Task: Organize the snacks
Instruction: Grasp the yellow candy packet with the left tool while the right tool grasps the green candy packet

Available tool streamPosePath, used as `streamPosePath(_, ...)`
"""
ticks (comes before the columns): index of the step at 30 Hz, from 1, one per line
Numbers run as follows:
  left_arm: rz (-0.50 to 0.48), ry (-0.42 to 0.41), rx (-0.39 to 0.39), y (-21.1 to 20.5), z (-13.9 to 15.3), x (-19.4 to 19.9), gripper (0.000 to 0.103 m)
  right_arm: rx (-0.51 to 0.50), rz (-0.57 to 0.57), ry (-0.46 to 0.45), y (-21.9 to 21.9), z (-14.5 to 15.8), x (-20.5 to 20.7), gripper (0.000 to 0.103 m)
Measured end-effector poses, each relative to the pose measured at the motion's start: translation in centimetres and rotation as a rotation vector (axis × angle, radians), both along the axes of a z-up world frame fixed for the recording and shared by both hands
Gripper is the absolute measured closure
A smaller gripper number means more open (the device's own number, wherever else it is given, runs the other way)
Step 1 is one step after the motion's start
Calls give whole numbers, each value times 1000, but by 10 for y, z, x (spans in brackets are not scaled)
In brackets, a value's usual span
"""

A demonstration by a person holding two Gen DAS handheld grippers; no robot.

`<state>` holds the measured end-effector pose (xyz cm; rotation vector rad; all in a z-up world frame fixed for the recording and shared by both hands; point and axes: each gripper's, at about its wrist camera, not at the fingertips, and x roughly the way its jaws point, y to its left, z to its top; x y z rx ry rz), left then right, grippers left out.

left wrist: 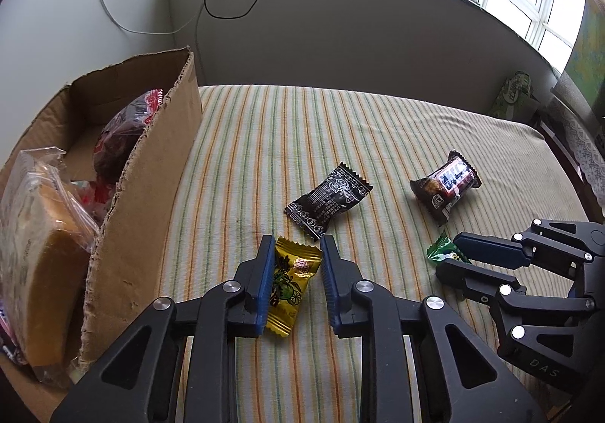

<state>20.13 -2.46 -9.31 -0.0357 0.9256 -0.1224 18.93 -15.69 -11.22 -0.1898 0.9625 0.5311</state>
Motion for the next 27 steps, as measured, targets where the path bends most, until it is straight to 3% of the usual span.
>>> streamPosePath(20,-15,-31,-56,14,14,-40,92,24,-34,-33,-12,11,-16,83)
streamPosePath(24,-57,-31,-16,10,10,-47,91,23,-35,-27,-11,8,-16,83)
streamPosePath(27,-65,-11,-13,9,6,-48,84,23,-36,-27,-11,8,-15,83)
